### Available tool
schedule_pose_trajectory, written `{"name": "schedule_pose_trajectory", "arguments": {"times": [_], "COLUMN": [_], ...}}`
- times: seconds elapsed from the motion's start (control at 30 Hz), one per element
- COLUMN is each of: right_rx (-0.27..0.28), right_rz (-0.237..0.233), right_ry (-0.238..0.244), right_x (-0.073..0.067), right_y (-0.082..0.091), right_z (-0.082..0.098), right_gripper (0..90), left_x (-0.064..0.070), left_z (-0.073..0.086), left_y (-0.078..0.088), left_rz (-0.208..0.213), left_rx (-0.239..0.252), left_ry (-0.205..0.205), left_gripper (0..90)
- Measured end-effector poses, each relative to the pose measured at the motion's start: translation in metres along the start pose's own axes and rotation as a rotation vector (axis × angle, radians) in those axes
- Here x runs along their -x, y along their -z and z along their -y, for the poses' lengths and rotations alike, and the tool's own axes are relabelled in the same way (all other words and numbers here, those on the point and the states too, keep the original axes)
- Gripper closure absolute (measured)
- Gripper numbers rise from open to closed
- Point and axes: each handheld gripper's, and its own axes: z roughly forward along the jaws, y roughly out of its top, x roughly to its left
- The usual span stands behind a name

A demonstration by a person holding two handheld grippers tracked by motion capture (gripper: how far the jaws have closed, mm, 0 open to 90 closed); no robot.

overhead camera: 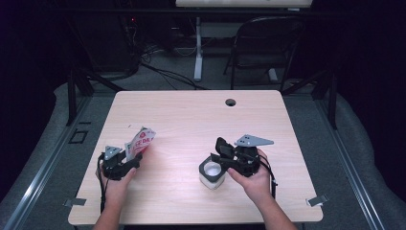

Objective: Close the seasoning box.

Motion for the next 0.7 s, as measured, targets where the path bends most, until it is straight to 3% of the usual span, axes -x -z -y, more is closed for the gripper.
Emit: {"name": "schedule_pose_trajectory", "arguments": {"times": [0.1, 0.5, 0.7], "right_rx": [0.002, 0.011, 0.012], "right_rz": [0.000, 0.000, 0.001], "right_ry": [0.000, -0.003, 0.000], "right_x": [0.000, 0.000, 0.001], "right_y": [0.000, 0.001, 0.003], "right_z": [0.000, -0.001, -0.002], "right_gripper": [49.5, 49.1, 48.7], "left_x": [0.002, 0.013, 0.026], "left_z": [-0.001, -0.001, 0.001], "left_y": [0.000, 0.001, 0.003], "left_rz": [0.010, 0.047, 0.056], "left_rx": [0.016, -0.007, -0.018], "left_ry": [-0.004, -0.040, -0.093], "left_gripper": [31.8, 31.0, 31.0]}}
